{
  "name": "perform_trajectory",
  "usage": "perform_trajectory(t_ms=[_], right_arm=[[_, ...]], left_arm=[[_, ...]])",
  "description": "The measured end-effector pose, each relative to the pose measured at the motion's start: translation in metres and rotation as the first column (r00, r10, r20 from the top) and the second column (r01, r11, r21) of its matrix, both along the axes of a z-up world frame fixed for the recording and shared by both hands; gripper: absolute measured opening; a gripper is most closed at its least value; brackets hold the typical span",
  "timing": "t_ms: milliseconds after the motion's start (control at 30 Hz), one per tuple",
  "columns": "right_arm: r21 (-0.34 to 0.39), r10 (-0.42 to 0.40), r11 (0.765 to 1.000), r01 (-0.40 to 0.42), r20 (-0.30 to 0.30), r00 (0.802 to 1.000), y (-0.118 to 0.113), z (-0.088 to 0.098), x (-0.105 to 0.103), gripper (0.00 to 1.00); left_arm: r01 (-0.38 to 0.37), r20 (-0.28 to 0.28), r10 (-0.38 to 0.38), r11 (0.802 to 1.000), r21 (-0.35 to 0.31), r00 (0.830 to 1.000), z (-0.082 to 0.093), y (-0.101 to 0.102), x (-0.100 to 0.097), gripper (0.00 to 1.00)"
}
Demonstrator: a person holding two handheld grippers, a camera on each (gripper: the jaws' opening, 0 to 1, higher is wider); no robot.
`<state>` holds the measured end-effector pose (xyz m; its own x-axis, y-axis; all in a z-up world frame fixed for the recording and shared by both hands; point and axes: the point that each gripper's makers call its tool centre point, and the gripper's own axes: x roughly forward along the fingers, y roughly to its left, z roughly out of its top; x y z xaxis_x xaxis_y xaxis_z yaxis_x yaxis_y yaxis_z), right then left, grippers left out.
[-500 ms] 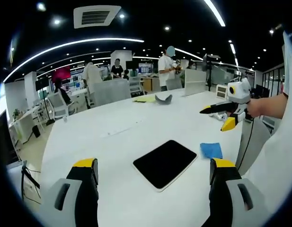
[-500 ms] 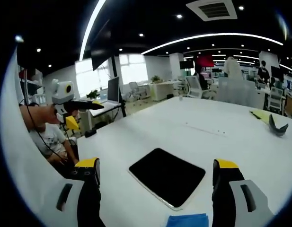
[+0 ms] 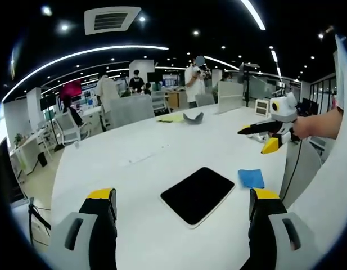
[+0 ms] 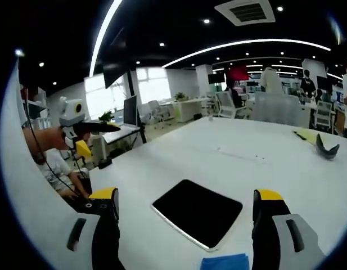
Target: Wipe the mirror surface with the cleaning cloth until all visible marks leave the cleaned area.
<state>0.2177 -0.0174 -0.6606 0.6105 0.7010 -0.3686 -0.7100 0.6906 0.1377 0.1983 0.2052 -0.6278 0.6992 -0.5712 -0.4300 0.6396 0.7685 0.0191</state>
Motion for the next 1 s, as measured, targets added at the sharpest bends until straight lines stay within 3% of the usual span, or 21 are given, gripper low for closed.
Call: perform_trajectory(t_ms=[233, 367, 633, 1000], right_arm=[[-0.037, -0.035, 0.999, 0.037, 0.034, 0.999, 0.002, 0.006, 0.001, 0.99], [0.001, -0.046, 0.999, 0.046, 0.017, 0.999, 0.009, 0.008, 0.002, 0.97], [-0.027, -0.071, 0.997, 0.072, 0.030, 0.997, 0.011, 0.007, 0.002, 0.98], [-0.046, -0.087, 0.995, 0.089, 0.040, 0.995, 0.014, 0.007, -0.001, 0.97]], left_arm=[[0.019, 0.010, -0.019, 1.000, -0.012, 1.000, 0.012, 0.006, 0.001, 0.99], [0.021, 0.003, -0.021, 1.000, -0.004, 1.000, 0.007, 0.017, 0.002, 0.99], [0.014, 0.011, -0.014, 1.000, -0.022, 1.000, 0.009, 0.040, 0.001, 0.99], [0.025, 0.030, -0.024, 0.999, -0.033, 0.999, 0.011, 0.045, 0.001, 0.99]])
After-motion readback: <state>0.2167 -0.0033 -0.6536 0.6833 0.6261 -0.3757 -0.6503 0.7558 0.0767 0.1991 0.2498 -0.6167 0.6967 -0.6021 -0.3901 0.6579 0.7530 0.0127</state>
